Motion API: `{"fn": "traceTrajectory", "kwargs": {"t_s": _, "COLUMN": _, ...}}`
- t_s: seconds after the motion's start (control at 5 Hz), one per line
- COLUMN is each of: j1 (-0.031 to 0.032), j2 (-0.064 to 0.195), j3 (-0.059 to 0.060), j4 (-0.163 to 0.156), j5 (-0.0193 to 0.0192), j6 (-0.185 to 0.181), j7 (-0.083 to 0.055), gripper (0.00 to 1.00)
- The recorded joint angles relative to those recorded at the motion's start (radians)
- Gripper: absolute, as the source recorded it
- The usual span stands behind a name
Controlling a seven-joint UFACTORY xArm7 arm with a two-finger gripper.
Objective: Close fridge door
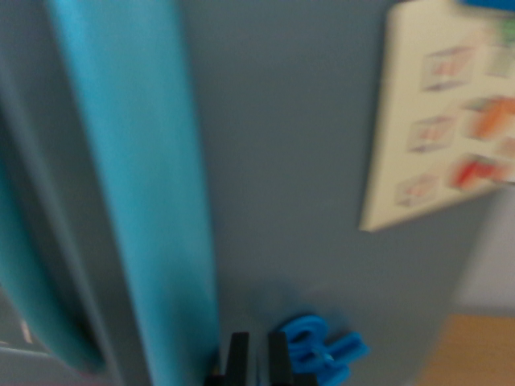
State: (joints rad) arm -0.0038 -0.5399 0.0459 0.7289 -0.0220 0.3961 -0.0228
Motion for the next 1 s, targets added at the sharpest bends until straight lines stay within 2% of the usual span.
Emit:
{"fn": "traceTrajectory", "kwargs": {"t_s": 0.2, "j1": 0.0000, "j2": 0.058, "j3": 0.038, "j4": 0.043, "j5": 0.0000, "j6": 0.000, "j7": 0.000, "gripper": 1.00}}
{"fn": "traceTrajectory", "kwargs": {"t_s": 0.4, "j1": 0.0000, "j2": 0.058, "j3": 0.038, "j4": 0.043, "j5": 0.0000, "j6": 0.000, "j7": 0.000, "gripper": 1.00}}
{"fn": "traceTrajectory", "kwargs": {"t_s": 0.6, "j1": 0.0000, "j2": 0.117, "j3": 0.061, "j4": 0.095, "j5": 0.0000, "j6": 0.000, "j7": 0.000, "gripper": 1.00}}
{"fn": "traceTrajectory", "kwargs": {"t_s": 0.8, "j1": 0.0000, "j2": 0.117, "j3": 0.061, "j4": 0.095, "j5": 0.0000, "j6": 0.000, "j7": 0.000, "gripper": 1.00}}
{"fn": "traceTrajectory", "kwargs": {"t_s": 1.0, "j1": 0.0000, "j2": 0.170, "j3": 0.070, "j4": 0.143, "j5": 0.0000, "j6": 0.000, "j7": 0.000, "gripper": 1.00}}
